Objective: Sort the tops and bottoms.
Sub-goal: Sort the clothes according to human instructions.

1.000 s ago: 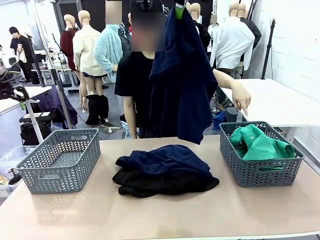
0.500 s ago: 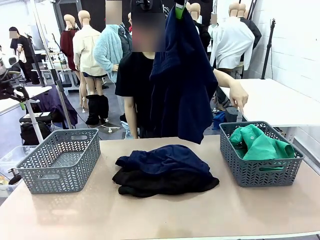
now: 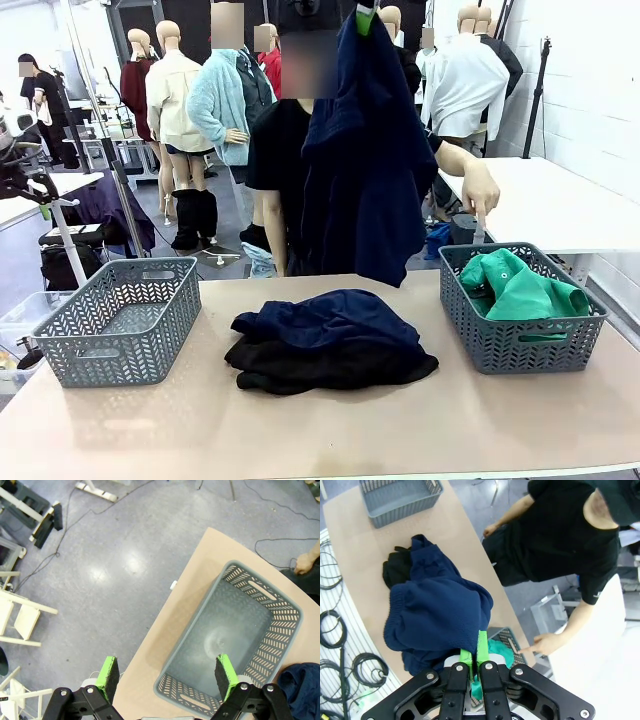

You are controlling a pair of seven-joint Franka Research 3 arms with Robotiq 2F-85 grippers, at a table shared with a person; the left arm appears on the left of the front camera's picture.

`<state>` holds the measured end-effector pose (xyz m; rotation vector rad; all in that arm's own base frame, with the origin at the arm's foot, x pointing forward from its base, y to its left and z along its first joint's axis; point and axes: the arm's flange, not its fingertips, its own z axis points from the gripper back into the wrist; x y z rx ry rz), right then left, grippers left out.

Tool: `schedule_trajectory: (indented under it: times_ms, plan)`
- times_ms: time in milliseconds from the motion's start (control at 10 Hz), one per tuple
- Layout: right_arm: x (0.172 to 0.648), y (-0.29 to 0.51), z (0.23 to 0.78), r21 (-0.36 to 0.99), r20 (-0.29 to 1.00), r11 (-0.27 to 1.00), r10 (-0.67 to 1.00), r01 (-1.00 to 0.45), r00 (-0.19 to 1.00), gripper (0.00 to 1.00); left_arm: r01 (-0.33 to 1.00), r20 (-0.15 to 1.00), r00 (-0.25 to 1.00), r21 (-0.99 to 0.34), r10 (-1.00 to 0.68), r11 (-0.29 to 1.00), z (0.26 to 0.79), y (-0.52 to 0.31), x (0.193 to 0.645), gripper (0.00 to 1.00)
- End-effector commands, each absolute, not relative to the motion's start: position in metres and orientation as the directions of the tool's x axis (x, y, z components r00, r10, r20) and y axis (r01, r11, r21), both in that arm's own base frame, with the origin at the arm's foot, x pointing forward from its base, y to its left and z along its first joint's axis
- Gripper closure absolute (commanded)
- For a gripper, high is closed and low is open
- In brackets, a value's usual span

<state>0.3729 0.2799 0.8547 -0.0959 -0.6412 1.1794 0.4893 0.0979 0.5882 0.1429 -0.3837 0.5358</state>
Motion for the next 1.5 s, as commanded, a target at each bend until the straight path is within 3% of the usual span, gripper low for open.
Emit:
schedule_trajectory:
  times_ms: [0, 400, 700, 1200, 1300, 1400]
  plan:
    - [0.378, 0.248, 0.863, -0.425, 0.439, 0.476, 0.852, -0.769, 0.285, 1.00, -0.539, 0.394, 0.784, 0.048, 0.480, 0.841, 0.589, 0.097, 0.487, 0.00]
    - [0.402, 0.136, 0.857, -0.483, 0.532, 0.690, 0.720, -0.540, 0.445, 1.00, -0.539, 0.394, 0.784, 0.048, 0.480, 0.841, 0.589, 0.097, 0.487, 0.00]
    - [0.430, 0.076, 0.834, -0.377, 0.597, 0.795, 0.601, -0.475, 0.532, 1.00, -0.539, 0.394, 0.784, 0.048, 0.480, 0.841, 0.589, 0.097, 0.487, 0.00]
    - [0.487, 0.041, 0.726, -0.254, 0.584, 0.894, 0.446, -0.370, 0.678, 1.00, -0.539, 0.394, 0.784, 0.048, 0.480, 0.841, 0.589, 0.097, 0.487, 0.00]
    - [0.494, 0.040, 0.704, -0.290, 0.558, 0.918, 0.393, -0.272, 0.731, 1.00, -0.539, 0.394, 0.784, 0.048, 0.480, 0.841, 0.589, 0.097, 0.487, 0.00]
    - [0.496, 0.045, 0.680, -0.327, 0.531, 0.901, 0.423, -0.284, 0.734, 1.00, -0.539, 0.394, 0.784, 0.048, 0.480, 0.841, 0.589, 0.097, 0.487, 0.00]
